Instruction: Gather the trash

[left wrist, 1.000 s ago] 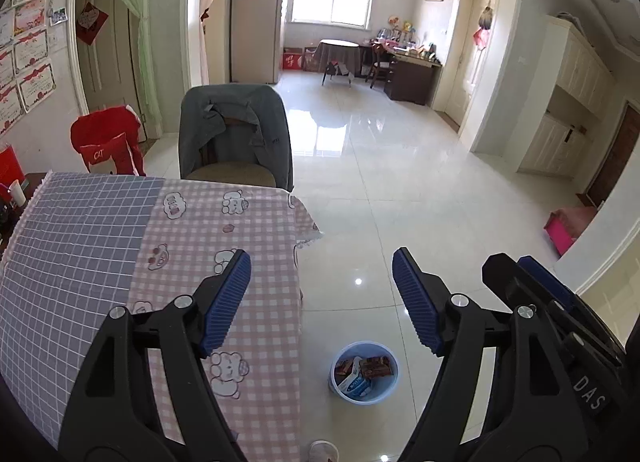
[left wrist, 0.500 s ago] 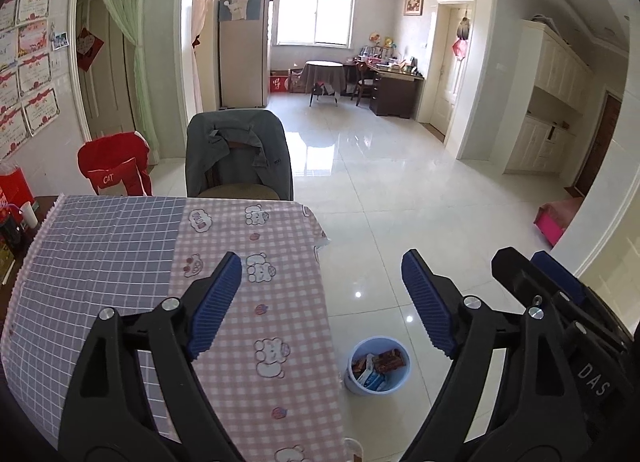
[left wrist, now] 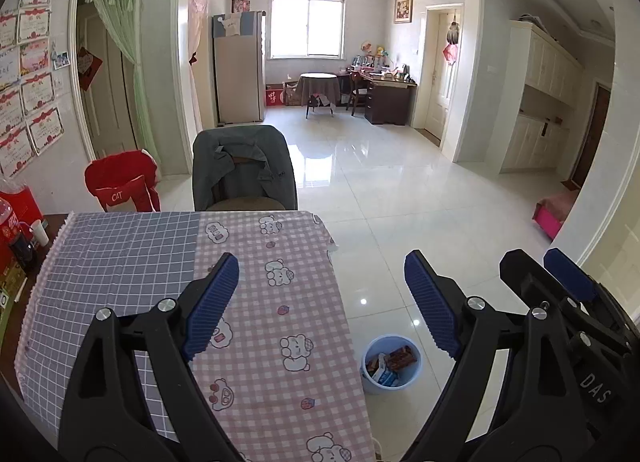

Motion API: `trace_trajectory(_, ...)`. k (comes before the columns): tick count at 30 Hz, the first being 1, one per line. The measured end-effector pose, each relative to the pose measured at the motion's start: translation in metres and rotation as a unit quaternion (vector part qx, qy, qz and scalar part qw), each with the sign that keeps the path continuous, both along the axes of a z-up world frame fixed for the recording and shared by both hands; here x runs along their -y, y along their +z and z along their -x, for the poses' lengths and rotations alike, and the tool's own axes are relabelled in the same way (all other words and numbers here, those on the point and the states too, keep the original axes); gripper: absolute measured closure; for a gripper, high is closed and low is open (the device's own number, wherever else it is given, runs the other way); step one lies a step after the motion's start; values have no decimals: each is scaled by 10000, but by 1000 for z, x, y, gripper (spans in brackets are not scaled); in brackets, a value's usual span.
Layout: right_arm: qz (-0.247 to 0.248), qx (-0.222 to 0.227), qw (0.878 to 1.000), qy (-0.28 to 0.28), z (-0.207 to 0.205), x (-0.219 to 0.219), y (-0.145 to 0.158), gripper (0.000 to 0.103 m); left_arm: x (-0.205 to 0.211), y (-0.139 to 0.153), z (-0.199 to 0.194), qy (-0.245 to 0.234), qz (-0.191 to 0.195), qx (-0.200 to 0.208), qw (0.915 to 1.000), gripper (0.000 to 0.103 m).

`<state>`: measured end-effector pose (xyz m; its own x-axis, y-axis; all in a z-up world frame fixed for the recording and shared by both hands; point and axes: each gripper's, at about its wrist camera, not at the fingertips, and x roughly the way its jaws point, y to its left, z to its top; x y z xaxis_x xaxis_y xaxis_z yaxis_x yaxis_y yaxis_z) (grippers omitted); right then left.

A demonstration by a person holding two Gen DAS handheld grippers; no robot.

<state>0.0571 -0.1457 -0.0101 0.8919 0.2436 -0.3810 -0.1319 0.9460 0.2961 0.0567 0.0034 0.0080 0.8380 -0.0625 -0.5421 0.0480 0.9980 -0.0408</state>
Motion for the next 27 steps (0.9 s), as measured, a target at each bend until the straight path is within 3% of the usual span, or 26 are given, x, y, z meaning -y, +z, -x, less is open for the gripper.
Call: trace_trajectory(27,52,3,9996,-277,3,19,3,18,18,6,-1,-8,-15,19,10000,18)
